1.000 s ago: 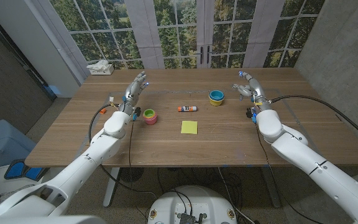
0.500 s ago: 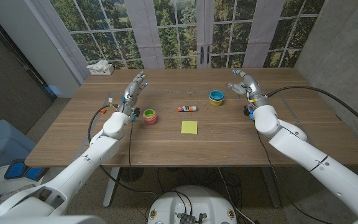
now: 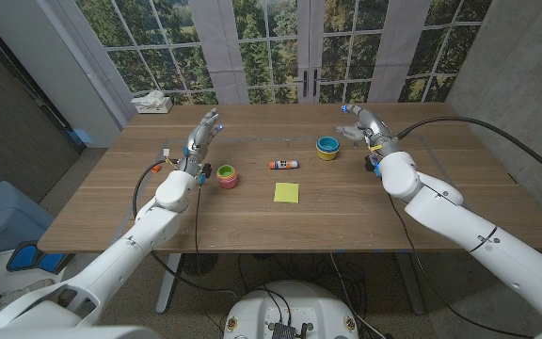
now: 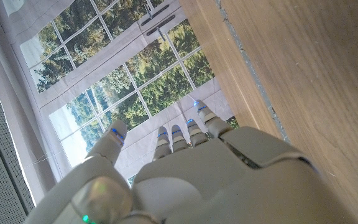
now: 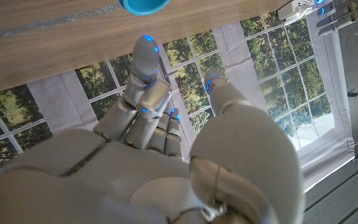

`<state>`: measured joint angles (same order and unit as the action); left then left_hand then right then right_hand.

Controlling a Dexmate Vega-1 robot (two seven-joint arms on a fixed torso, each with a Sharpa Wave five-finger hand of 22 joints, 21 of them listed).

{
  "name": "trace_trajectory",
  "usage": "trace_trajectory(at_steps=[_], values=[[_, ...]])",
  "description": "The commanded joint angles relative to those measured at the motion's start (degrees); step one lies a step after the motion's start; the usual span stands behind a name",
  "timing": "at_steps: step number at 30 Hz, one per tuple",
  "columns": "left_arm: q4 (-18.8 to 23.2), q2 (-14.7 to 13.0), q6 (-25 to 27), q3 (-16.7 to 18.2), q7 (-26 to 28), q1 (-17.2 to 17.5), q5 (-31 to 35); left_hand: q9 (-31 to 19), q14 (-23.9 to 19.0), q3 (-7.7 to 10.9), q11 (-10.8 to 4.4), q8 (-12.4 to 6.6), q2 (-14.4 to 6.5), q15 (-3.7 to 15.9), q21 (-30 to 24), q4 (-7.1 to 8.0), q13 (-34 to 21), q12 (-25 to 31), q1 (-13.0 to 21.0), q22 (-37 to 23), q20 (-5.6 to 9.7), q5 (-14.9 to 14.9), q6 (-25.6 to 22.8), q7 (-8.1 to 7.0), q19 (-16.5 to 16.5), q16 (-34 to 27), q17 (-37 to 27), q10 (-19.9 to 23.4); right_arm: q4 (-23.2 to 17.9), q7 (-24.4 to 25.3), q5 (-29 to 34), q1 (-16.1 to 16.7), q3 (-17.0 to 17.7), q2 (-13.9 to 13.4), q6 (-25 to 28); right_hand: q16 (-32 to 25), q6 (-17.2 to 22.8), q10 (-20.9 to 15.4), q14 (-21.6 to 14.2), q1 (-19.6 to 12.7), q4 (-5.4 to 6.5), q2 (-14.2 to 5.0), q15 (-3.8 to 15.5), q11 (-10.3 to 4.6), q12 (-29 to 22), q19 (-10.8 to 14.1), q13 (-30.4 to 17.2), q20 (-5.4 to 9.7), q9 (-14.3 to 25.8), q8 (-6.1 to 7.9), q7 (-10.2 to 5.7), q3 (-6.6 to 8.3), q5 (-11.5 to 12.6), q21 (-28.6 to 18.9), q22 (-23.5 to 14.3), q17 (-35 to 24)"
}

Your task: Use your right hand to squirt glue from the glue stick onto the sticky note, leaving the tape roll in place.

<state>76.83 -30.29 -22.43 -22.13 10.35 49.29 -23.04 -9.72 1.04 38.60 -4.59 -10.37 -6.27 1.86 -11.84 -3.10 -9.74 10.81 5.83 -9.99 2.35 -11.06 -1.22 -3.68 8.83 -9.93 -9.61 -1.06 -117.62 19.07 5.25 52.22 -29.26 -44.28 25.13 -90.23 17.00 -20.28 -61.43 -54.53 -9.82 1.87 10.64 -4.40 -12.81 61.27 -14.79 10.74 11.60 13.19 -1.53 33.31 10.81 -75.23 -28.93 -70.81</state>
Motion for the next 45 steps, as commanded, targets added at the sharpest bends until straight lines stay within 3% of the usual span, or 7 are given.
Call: trace_trajectory(at_steps=[1,22,45], values=[[0.53,-0.03,-0.53,0.34,0.42,0.67,0.16,-0.09,0.26,0.12,-0.03,0.05,-1.38,2.80,0.12,-0.26,-0.28,-0.05,-0.58,-0.11,1.42,-0.02,-0.13,0.17,0.50,-0.04,-0.08,-0.37,-2.49,-3.13,1.76,-2.03,-1.98,-0.79,3.48,0.12,1.07,-1.20,-0.52,-0.76,0.10,-0.59,1.38,-0.17,-0.53,-0.23,-0.33,1.49,0.31,0.69,-0.05,-0.26,-0.07,-0.71,-0.10,-0.20],[0.24,0.24,-1.01,0.57,0.35,0.94,-0.12,-0.09,0.55,0.10,-0.24,0.08,-1.31,2.82,0.23,-0.52,-0.29,-0.10,-0.68,-0.12,1.46,0.01,-0.05,0.30,0.45,0.01,-0.06,-0.52,-3.77,-8.19,5.08,-6.98,-7.08,-0.08,9.71,0.06,3.36,-3.51,-1.06,-3.01,0.07,-2.60,1.43,-0.62,-1.12,-0.97,-0.86,1.51,0.48,1.35,-0.46,-0.05,0.29,-2.07,-0.47,-0.26],[-2.58,1.07,-2.66,0.47,-1.12,-0.39,-0.86,-0.09,0.49,0.11,-0.13,0.08,-1.33,2.84,0.29,-0.80,-0.29,-0.05,-0.72,-0.12,1.42,0.02,-0.02,0.35,0.45,-0.06,-0.03,-0.44,-2.82,-12.62,10.65,-11.85,-12.67,1.51,10.89,-0.11,5.45,-5.29,-1.55,-5.06,-0.20,-3.06,1.43,-0.49,-1.47,-1.37,-1.39,1.50,0.58,1.87,-0.87,-0.37,0.34,-3.11,-0.12,-0.34]])
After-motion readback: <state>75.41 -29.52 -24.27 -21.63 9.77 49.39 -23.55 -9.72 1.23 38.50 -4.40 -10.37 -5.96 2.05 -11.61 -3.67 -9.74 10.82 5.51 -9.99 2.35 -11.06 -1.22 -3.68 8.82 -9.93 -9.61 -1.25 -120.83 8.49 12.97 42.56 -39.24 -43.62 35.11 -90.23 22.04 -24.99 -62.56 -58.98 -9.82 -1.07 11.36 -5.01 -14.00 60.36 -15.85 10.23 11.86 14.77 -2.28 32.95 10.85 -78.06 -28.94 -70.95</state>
